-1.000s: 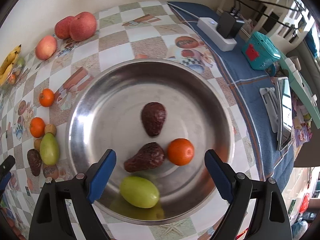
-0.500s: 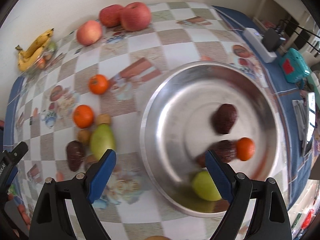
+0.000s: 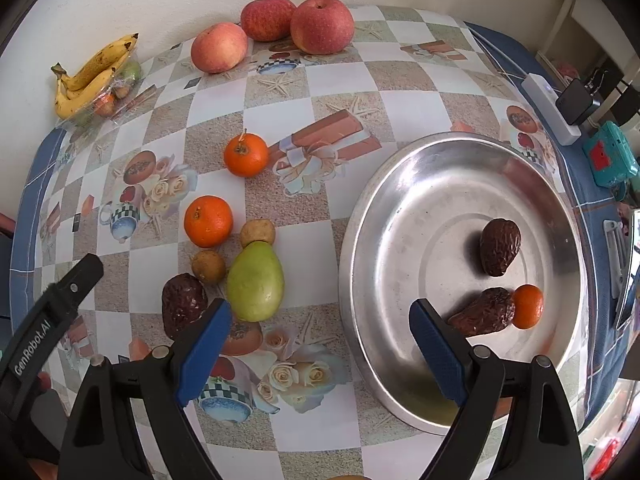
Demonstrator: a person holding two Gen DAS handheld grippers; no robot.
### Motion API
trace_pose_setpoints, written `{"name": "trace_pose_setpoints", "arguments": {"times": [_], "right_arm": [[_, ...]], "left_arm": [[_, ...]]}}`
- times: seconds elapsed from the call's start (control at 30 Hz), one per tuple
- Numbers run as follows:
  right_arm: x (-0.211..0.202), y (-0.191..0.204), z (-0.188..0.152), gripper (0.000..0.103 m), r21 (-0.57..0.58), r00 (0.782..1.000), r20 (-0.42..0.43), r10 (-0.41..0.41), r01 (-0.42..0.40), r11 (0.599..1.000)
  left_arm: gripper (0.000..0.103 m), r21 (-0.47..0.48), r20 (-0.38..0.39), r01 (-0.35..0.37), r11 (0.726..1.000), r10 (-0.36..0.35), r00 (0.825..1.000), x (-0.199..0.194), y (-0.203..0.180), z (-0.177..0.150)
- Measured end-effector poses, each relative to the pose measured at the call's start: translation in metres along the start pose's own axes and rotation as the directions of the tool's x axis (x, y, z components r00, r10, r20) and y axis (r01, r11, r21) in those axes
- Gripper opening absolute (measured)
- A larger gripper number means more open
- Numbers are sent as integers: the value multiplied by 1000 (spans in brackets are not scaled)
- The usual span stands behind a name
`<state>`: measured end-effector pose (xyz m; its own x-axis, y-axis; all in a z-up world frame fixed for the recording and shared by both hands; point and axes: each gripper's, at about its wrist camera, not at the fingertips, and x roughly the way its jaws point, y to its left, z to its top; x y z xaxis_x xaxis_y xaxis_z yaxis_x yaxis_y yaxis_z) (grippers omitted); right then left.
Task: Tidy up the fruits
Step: 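Lift both open tools away from the bowl toward the fruit row, then lower the left tool onto a third dark date and close it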
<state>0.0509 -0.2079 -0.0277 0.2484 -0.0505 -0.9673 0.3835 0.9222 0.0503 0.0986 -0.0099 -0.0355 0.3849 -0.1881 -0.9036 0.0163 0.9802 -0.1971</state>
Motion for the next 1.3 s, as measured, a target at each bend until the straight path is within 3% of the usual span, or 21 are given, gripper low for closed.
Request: {"name": "trace_pose_setpoints", "arguments": {"times": [0.17, 0.3, 0.57, 0.83, 1.07, 1.13, 1.3], "right_arm": [[-1, -5, 0, 91, -8, 1000, 5, -16, 16, 1000], [-4, -12, 0, 91, 4, 1000, 9, -18, 18, 1000], [-4, -32, -3, 91, 24, 999, 10, -45, 45, 999], [-3, -38, -5, 91, 40, 999, 1, -41, 41, 998], [-2, -41, -5, 91, 46, 999, -6, -41, 41, 998], [-2, -41, -5, 91, 44, 999, -8, -41, 41, 998], [-1, -40, -5, 91, 43, 999, -9, -42, 43, 998]], "left_arm": [[101, 76, -8, -21, 997, 22, 1000, 5, -18, -7], [96, 104, -21, 18, 994, -16, 1000, 9, -28, -8], [73, 167, -64, 44, 985, -34, 997, 22, -43, -14], [47, 144, -147, 129, 981, -107, 983, 35, -47, -19], [47, 155, -155, 127, 980, -102, 983, 35, -51, -21], [41, 135, -156, 132, 982, -110, 982, 34, -48, -21], [41, 97, -131, 112, 989, -99, 986, 28, -37, -14]]}}
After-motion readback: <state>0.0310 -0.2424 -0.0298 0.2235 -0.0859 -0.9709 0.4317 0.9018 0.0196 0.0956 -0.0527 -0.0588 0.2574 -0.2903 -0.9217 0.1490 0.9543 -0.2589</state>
